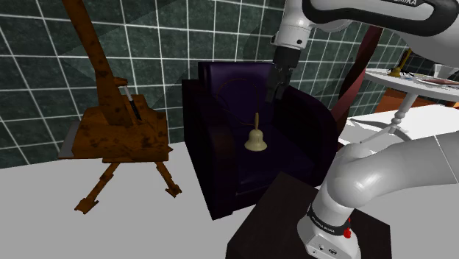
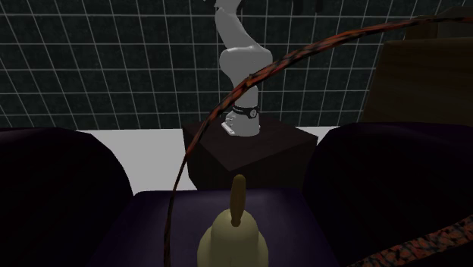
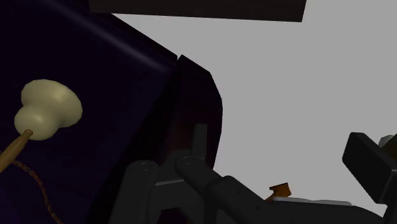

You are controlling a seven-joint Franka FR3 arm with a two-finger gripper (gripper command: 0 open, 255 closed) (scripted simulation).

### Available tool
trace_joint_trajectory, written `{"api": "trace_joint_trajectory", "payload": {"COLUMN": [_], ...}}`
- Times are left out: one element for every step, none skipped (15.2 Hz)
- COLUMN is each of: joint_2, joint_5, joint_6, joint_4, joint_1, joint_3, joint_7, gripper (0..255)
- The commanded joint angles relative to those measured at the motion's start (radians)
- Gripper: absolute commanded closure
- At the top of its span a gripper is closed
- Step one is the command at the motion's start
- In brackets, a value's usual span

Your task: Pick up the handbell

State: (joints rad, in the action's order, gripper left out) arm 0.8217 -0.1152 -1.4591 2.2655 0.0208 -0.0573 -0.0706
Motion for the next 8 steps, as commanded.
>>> {"api": "trace_joint_trajectory", "payload": {"joint_2": [0.0,-0.017,-0.034,-0.053,-0.072,-0.093,-0.115,-0.138], "joint_5": [0.0,0.013,0.025,0.037,0.049,0.06,0.07,0.08], "joint_6": [0.0,-0.019,-0.038,-0.057,-0.076,-0.095,-0.114,-0.133], "joint_4": [0.0,0.006,0.011,0.015,0.018,0.02,0.02,0.02], "joint_1": [0.0,0.004,0.009,0.013,0.017,0.021,0.025,0.029], "joint_3": [0.0,-0.015,-0.03,-0.045,-0.061,-0.076,-0.091,-0.106], "joint_7": [0.0,-0.019,-0.037,-0.055,-0.073,-0.091,-0.109,-0.126], "gripper": [0,0,0,0,0,0,0,0]}}
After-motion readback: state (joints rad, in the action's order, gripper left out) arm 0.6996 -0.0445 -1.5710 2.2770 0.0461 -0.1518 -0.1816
